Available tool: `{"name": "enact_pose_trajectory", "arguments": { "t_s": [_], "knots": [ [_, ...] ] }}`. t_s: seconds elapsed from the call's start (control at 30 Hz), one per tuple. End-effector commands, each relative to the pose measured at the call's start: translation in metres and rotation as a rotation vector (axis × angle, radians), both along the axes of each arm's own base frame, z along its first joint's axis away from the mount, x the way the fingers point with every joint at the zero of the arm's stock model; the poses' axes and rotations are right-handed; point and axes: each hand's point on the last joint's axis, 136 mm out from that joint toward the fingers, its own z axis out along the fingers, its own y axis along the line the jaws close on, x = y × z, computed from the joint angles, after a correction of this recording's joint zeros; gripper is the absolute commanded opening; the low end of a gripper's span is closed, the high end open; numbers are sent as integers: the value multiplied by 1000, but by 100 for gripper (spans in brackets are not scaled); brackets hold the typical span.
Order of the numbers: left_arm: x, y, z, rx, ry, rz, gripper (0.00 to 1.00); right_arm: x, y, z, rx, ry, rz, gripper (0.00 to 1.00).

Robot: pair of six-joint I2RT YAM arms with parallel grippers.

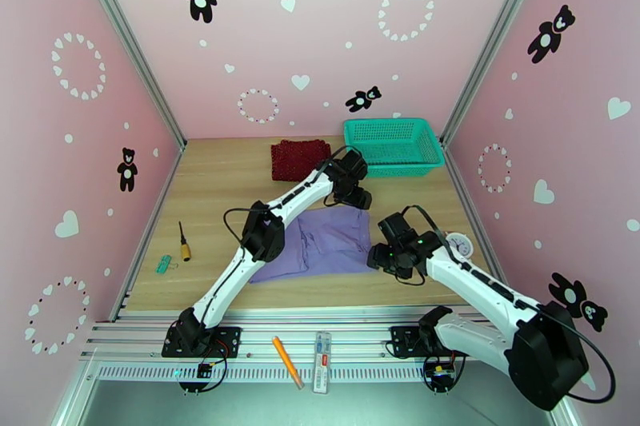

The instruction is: Fold and stack the mixed laundry pile

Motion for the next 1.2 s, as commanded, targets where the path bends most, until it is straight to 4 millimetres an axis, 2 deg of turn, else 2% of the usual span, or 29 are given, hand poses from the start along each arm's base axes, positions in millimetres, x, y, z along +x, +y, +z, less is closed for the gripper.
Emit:
{"name": "enact_pose_trajectory", "arguments": {
  "t_s": [0.0, 0.13, 0.3, 0.53, 0.57, 0.67, 0.8, 0.93, 1.07, 1.17],
  "knots": [
    [-2, 3, -31, 52, 22, -1, 71, 7, 6, -8, 14, 8, -4, 60],
    [-7, 9, -46, 126, 9, -13, 70, 18, 15, -14, 27, 21, -4, 57],
    [-12, 16, -58, 200, -8, -23, 58, 29, 25, -17, 34, 28, -8, 53],
    [-22, 27, -69, 310, -35, -63, 48, 29, 34, -23, 22, 47, -8, 50],
    [-26, 30, -80, 336, -25, -72, 45, 29, 35, -24, 19, 51, -11, 50],
    [-31, 35, -94, 371, -11, -85, 37, 23, 37, -30, -10, 72, -12, 49],
    [-34, 34, -99, 379, -10, -94, 23, 14, 34, -35, -84, 95, -2, 48],
    [-33, 30, -99, 369, -18, -90, 0, 9, 24, -30, -144, 89, -9, 48],
    [-33, 27, -98, 351, -13, -83, 0, 8, 10, -21, -196, 62, -22, 48],
    [-33, 25, -95, 339, -13, -76, 0, 10, 9, -20, -204, 54, -26, 48]
  ]
}}
